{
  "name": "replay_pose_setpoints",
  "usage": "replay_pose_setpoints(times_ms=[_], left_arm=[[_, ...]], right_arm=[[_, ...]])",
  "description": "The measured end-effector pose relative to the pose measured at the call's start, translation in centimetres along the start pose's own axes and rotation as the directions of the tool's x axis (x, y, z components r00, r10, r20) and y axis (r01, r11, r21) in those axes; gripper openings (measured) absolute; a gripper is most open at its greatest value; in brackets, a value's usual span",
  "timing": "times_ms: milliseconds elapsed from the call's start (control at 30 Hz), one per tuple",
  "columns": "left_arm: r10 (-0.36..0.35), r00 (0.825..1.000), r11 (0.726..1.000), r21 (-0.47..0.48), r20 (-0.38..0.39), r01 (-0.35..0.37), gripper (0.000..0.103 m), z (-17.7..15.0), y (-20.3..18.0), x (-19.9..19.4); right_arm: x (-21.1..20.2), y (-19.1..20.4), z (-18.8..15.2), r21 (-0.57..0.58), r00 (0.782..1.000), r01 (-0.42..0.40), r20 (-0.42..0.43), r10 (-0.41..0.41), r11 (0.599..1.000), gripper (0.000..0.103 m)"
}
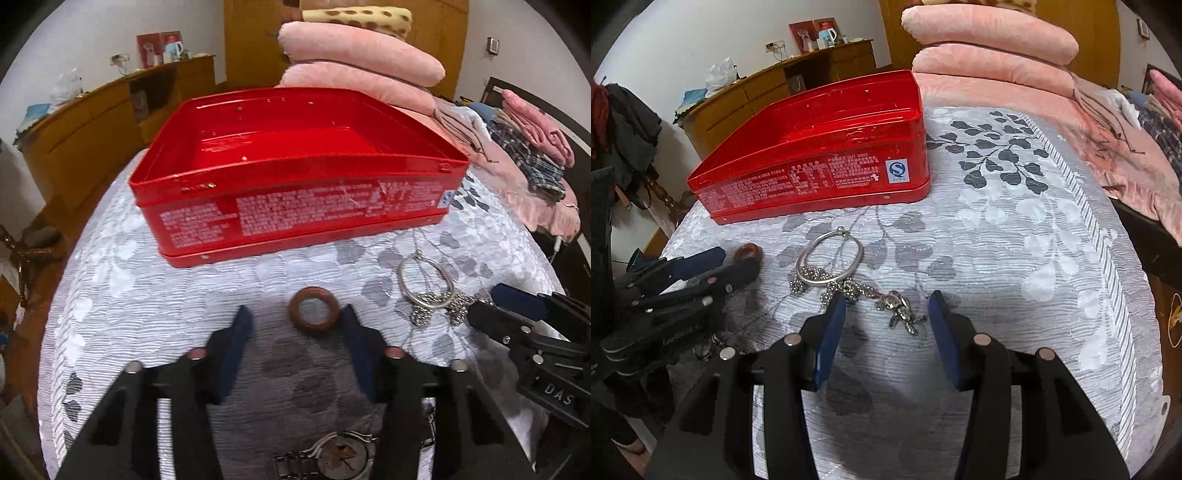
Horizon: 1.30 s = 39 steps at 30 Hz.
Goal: Organize jewelry
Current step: 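Grasp the brown wooden ring with the left gripper while the right grasps the silver chain keyring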
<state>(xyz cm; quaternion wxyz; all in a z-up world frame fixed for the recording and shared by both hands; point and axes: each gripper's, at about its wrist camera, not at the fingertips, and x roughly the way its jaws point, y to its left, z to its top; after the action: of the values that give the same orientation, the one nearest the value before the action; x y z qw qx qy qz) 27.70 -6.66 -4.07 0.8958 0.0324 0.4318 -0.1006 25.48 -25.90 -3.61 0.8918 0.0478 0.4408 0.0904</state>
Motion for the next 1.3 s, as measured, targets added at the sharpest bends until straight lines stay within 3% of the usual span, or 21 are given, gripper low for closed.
replay_pose_setpoints(times_ms=[33, 67, 367, 767, 833, 933, 1300], left_arm=[[0.008, 1.0, 1.0, -0.01, 0.004, -0.008, 0.03, 0.0, 0.4, -0.2], [0.011, 1.0, 1.0, -0.02, 0.007, -0.011, 0.029, 0.0, 0.6, -0.3], [0.02, 0.999, 0.999, -0.051, 0.045, -0.017, 0.029, -0.4, 1.8, -1.5], [-0.004, 1.0, 0.997, -0.079, 0.022, 0.006, 0.029, -0.3, 2.4, -1.0], [-0.007, 1.0, 0.997, -0.08, 0.022, 0.008, 0.029, -0.3, 2.4, -0.9], [-0.01, 1.0, 0.996, -0.084, 0.02, 0.012, 0.029, -0.3, 2.4, -0.9], [-0.009, 0.999, 0.995, -0.102, 0.042, 0.013, 0.029, -0.6, 3.0, -1.8]], right_arm=[[0.0, 0.0, 0.0, 0.0, 1.0, 0.0, 0.0, 0.0, 1.0, 0.047], [0.0, 0.0, 0.0, -0.001, 1.0, 0.0, 0.0, 0.0, 1.0, 0.047], [0.1, 1.4, -0.1, -0.073, 1.0, -0.029, -0.009, 0.028, 0.997, 0.053], [1.3, 2.7, 0.6, -0.114, 0.999, -0.031, -0.031, 0.028, 0.993, 0.062], [1.4, 2.9, 0.7, -0.124, 1.0, -0.007, -0.027, 0.003, 0.992, 0.052], [1.4, 2.7, 0.7, -0.123, 1.0, 0.012, -0.021, -0.014, 0.992, 0.019], [-0.5, 2.8, 0.2, -0.121, 0.999, -0.036, 0.031, 0.04, 0.992, 0.013]])
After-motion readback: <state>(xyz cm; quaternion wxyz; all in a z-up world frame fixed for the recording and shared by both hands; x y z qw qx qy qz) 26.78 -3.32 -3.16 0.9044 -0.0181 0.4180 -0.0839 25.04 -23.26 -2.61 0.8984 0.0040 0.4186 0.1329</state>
